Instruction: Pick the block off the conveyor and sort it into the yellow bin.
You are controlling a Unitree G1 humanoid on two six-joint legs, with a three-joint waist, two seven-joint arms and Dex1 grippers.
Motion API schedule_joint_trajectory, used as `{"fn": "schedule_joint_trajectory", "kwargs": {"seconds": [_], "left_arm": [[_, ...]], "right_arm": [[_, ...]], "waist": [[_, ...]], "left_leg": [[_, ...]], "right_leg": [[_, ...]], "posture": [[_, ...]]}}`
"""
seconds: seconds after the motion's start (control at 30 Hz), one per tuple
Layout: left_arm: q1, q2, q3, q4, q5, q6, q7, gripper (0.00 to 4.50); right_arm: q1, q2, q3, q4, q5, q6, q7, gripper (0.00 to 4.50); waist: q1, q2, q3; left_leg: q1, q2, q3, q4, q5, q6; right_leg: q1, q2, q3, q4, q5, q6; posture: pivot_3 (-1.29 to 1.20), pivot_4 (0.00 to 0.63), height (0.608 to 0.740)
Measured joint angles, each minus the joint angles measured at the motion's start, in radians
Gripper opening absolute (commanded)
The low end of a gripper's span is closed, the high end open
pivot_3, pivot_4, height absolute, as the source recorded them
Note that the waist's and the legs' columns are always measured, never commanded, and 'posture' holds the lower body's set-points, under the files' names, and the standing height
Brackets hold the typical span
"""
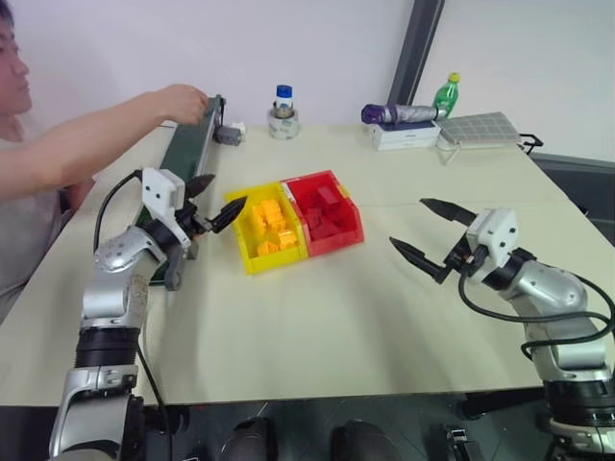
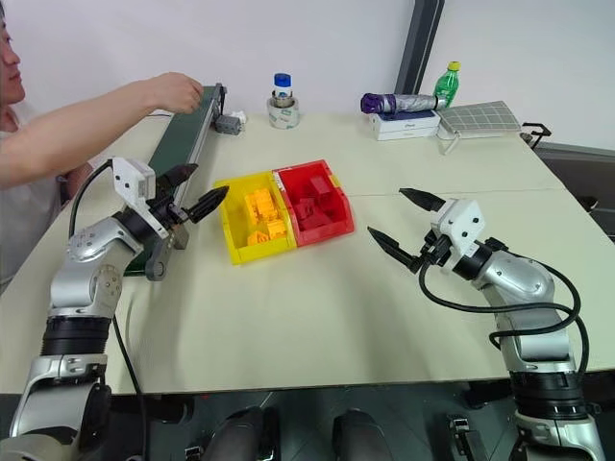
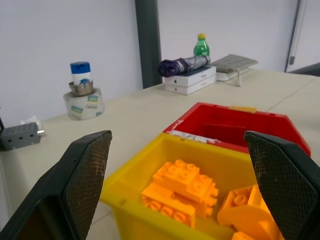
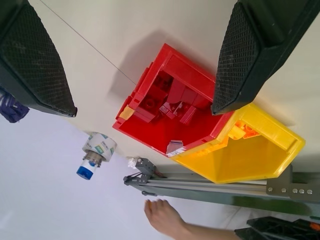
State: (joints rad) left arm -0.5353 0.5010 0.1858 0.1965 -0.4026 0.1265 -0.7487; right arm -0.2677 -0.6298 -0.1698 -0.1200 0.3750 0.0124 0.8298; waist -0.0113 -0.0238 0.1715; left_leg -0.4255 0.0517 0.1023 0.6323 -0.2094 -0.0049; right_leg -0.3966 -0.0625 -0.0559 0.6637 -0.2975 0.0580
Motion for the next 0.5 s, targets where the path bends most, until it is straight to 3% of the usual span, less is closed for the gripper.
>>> {"fn": "schedule_joint_trajectory", "kwargs": {"seconds": [0.5], "left_arm": [[0.085, 0.012, 0.034, -0.095, -0.001, 0.021, 0.064, 4.47]], "right_arm": [[-0.017, 0.01, 0.025, 0.022, 0.0, 0.0, 0.034, 4.5]], "waist": [[0.0, 0.0, 0.0]], "left_leg": [[0.0, 0.0, 0.0, 0.0, 0.0, 0.0]], "right_leg": [[0.0, 0.0, 0.0, 0.001, 0.0, 0.0]], "posture": [[0.0, 0.15, 0.74]]}}
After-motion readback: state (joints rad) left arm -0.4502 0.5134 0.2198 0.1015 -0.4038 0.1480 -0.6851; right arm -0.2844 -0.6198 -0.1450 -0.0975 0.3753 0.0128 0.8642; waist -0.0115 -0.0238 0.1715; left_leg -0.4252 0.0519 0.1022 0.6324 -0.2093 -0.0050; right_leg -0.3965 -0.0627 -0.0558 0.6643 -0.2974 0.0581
